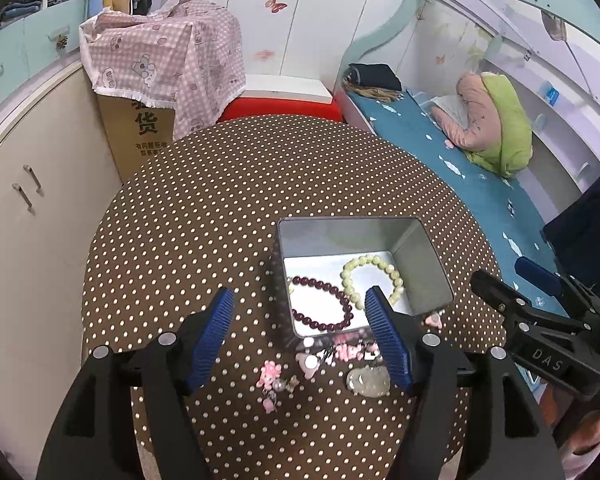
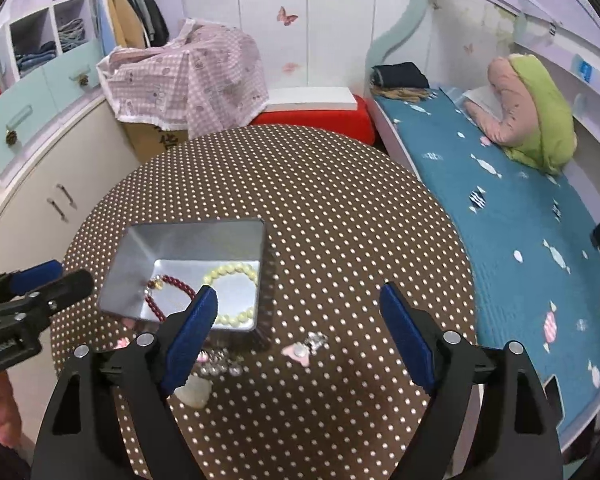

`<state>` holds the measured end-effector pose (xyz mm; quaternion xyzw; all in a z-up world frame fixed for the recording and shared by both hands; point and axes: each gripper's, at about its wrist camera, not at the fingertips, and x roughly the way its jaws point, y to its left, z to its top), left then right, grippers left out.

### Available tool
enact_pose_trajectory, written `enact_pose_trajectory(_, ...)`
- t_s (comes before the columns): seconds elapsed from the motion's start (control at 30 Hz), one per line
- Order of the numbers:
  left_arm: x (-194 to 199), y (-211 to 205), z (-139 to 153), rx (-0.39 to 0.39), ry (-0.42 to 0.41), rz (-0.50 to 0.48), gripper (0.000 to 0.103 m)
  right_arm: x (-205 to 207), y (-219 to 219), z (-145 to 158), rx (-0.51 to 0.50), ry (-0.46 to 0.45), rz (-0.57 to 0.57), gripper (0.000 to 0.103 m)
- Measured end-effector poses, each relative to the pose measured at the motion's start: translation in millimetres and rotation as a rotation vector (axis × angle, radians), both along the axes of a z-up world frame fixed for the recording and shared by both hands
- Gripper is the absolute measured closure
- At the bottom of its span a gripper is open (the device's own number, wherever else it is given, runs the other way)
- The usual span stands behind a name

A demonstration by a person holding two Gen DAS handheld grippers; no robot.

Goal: Organize jewelry
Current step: 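Withdraw both tools from the tin back toward the jewelry pile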

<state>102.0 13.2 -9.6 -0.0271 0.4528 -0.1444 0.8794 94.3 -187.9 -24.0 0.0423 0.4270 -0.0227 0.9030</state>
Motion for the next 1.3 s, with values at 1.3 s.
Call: enact_pose_trajectory(1.3,-41,51,-73,0.013,0.194,0.062,0.036,-33,83,-77,0.073,0.209,0.272,0.043)
